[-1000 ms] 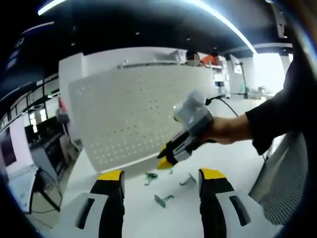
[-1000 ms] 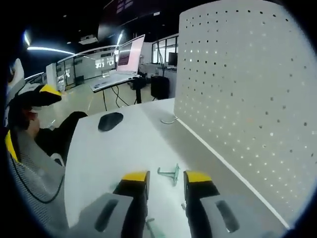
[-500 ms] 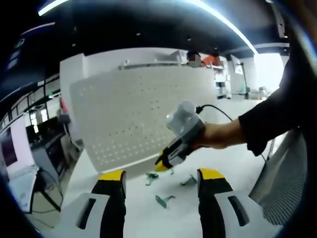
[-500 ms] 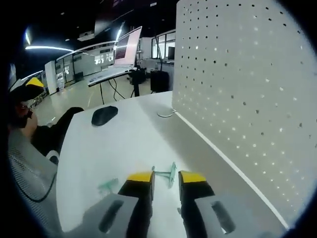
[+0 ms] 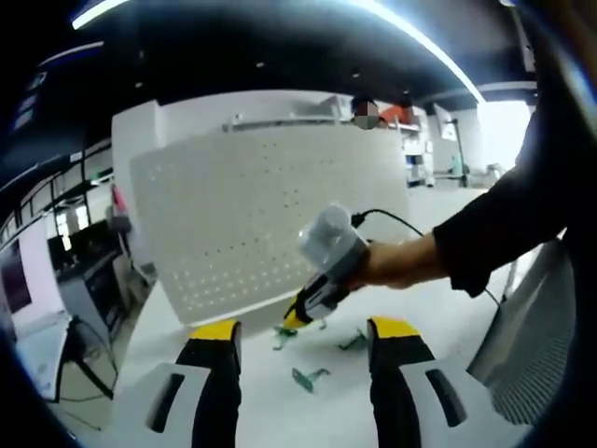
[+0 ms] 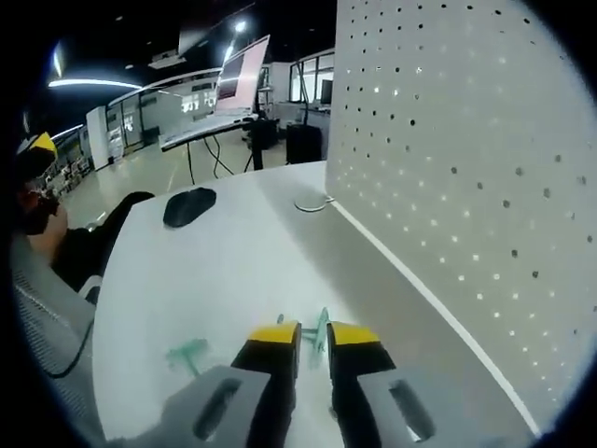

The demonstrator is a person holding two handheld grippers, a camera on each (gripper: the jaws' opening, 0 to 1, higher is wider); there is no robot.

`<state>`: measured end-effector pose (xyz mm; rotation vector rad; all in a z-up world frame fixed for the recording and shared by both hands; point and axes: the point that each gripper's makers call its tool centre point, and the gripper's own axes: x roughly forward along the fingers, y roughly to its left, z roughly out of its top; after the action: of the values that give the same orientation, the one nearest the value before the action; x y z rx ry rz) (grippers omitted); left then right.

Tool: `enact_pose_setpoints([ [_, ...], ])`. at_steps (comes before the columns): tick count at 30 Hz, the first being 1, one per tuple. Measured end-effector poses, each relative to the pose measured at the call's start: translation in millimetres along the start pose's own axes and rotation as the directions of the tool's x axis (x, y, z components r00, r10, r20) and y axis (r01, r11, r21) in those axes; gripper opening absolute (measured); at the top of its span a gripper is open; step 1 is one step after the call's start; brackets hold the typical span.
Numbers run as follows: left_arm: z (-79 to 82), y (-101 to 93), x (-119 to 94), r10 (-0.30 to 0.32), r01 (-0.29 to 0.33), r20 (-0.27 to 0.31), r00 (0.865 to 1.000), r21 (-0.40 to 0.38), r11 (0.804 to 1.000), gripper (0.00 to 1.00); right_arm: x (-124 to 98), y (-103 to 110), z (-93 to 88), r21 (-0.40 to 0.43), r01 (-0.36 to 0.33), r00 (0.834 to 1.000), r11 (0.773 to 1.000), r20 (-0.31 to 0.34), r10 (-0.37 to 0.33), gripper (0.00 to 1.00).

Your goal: Insert the hook assembly into the mounting plate slot until the hook locks in place.

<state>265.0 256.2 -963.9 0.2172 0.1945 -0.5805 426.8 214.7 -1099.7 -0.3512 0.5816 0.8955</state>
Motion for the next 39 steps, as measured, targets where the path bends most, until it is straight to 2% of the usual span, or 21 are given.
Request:
enact_pose_setpoints([
  [24,3.9,-2.6,-1,-0.005,0.005,0.01,1.0,-0.006,1.0,0.52,24,-9,-8.6,-0.008,0.011,0.998,1.0,-0.061,-0.011,0.03],
  [39,3.9,-2.4,0,-0.008,0.008,0.009,1.0,-0.003,1.0,0.52,15,-12,-6.6,0.014,0.01,0.999,1.0,-0.05,-0.01,0.0],
])
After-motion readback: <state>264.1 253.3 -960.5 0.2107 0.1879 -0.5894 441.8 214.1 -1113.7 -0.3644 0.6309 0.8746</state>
